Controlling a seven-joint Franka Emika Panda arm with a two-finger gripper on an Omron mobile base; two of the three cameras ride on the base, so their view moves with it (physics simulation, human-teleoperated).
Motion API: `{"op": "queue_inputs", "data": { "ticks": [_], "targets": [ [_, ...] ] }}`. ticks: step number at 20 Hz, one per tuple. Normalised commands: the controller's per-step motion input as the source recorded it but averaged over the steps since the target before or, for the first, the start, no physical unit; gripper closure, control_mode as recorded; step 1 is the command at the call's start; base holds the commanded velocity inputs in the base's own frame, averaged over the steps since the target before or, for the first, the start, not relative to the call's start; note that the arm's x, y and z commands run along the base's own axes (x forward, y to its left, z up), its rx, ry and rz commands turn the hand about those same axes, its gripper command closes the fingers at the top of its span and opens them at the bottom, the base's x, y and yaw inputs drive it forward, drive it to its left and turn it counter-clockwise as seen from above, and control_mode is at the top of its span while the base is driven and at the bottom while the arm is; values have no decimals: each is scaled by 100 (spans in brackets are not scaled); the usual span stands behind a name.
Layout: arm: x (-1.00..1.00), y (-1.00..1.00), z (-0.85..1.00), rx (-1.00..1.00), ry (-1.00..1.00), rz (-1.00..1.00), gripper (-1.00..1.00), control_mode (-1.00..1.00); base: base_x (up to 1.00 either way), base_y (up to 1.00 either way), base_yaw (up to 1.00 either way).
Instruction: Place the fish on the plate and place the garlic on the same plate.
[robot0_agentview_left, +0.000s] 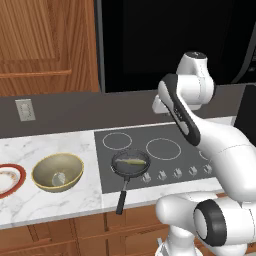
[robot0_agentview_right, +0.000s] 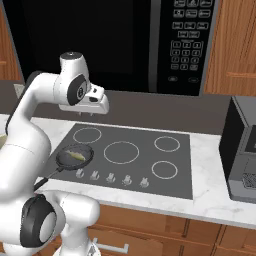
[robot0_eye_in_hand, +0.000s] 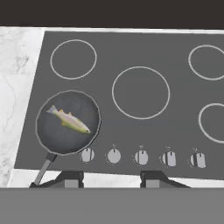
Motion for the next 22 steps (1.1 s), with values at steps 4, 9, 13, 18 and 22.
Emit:
{"op": "queue_inputs", "data": {
  "ticks": [4, 9, 13, 18, 22],
  "targets": [
    [0, 0, -13, 0, 0, 3, -100, -100, 0, 0, 0],
    [0, 6, -49, 0, 2, 6, -100, -100, 0, 0, 0],
    [4, 21, -66, 0, 2, 11, -100, -100, 0, 0, 0],
    [13, 40, -53, 0, 5, 6, -100, -100, 0, 0, 0],
    [9, 38, -34, 0, 5, 3, -100, -100, 0, 0, 0]
  ]
}}
